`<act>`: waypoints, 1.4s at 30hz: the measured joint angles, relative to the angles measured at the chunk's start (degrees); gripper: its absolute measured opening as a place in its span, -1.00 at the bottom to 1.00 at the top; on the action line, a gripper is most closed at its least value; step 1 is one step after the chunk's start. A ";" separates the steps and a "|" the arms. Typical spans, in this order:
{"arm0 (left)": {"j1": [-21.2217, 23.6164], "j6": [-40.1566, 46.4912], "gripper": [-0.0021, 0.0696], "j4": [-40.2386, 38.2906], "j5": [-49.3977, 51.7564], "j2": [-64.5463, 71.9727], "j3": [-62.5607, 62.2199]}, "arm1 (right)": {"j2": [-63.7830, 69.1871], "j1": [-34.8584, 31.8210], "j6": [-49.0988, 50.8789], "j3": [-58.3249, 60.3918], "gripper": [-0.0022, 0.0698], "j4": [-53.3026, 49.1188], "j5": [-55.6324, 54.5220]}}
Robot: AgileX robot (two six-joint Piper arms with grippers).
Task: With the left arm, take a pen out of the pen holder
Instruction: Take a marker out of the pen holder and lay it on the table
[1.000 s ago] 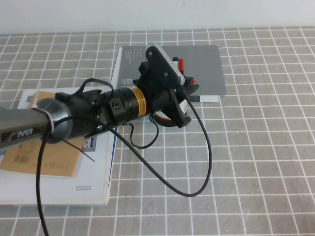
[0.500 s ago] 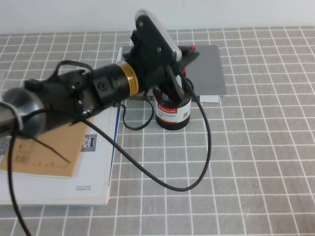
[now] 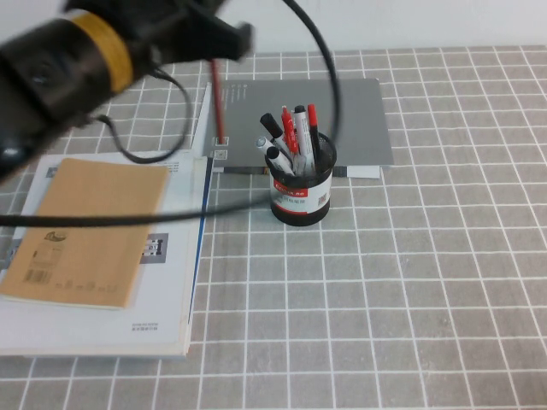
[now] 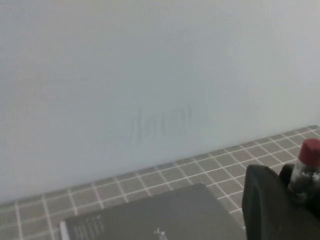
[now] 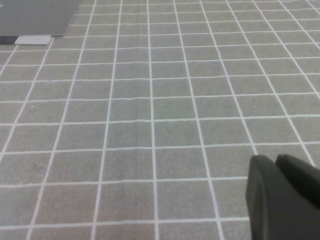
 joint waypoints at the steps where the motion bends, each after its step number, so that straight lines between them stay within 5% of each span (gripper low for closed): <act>1: 0.00 0.00 -0.90 -2.53 3.81 -1.58 0.00 | 0.00 0.00 0.00 0.00 -0.97 0.00 0.00; 5: 0.00 11.68 -0.90 -17.91 16.52 -6.34 0.00 | 0.00 0.00 0.00 0.00 -0.97 0.00 0.00; 11: 3.39 45.05 -0.90 -56.09 36.82 -6.07 0.00 | 0.00 0.00 0.00 0.00 -0.97 0.00 0.00; 20: 10.83 64.43 -0.90 -83.58 44.09 7.32 1.38 | 0.00 0.00 0.00 0.00 -0.97 0.00 0.00; 26: 11.09 70.14 -0.90 -90.53 44.22 17.11 0.73 | 0.00 0.00 0.00 0.00 -0.97 0.00 0.00; 42: 11.42 71.76 -0.78 -91.48 44.95 30.12 -7.03 | 0.00 0.00 0.00 0.00 -0.97 0.00 0.00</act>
